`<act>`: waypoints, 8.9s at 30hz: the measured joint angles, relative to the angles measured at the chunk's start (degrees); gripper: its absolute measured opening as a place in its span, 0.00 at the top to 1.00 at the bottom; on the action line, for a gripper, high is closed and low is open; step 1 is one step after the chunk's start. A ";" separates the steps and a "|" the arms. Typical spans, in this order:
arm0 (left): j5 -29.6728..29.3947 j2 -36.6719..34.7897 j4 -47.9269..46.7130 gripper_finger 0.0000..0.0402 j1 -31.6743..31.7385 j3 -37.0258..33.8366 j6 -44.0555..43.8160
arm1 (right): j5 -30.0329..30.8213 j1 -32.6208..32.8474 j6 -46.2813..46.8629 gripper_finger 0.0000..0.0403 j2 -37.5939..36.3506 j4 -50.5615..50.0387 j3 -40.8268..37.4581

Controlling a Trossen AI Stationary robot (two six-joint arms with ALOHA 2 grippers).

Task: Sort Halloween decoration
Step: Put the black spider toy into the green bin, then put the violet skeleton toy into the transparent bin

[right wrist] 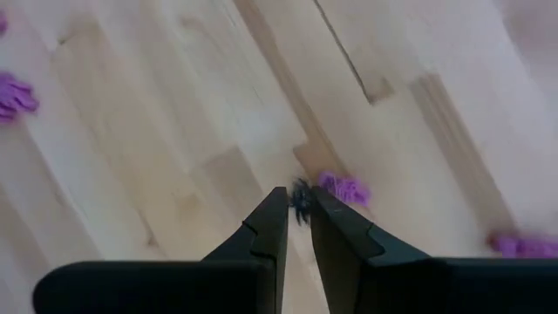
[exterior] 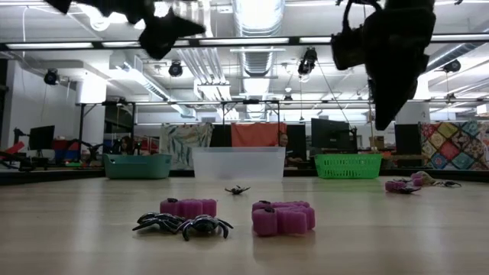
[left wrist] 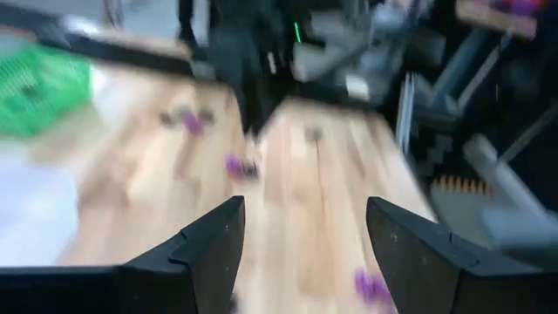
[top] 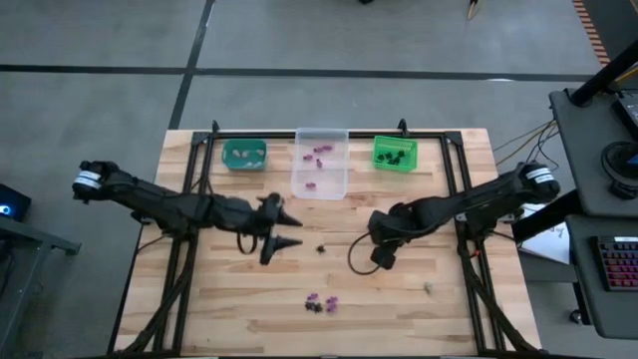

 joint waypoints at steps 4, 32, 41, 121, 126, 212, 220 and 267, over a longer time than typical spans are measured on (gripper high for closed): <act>-3.12 2.13 0.10 0.44 -2.04 -3.70 -1.94 | 0.05 0.00 -5.14 0.89 4.65 0.81 2.81; -17.07 35.69 22.00 1.00 -6.98 -3.94 7.90 | 1.74 -2.23 -38.32 0.89 19.36 55.42 -5.42; -19.99 38.85 21.74 1.00 -6.08 -1.51 8.54 | 2.59 -2.35 -38.36 0.78 22.82 58.09 -5.20; -18.45 44.31 26.43 1.00 -4.77 -0.42 4.46 | -10.22 -8.74 0.76 0.60 22.75 57.39 -4.30; -18.45 44.37 26.36 1.00 -4.77 -0.40 4.34 | -9.91 -8.72 0.97 0.61 22.75 57.42 -4.30; -27.40 14.82 -18.21 1.00 -5.25 -0.03 -9.24 | 19.25 -51.54 -23.15 0.97 9.37 5.14 9.05; -27.43 17.75 -16.27 1.00 -5.25 -0.03 -9.56 | 12.44 -55.28 -23.81 0.86 9.79 10.62 4.75; -27.45 18.56 -10.40 1.00 -5.25 -0.01 -8.15 | -1.48 -4.52 -40.51 0.79 3.13 -10.34 4.31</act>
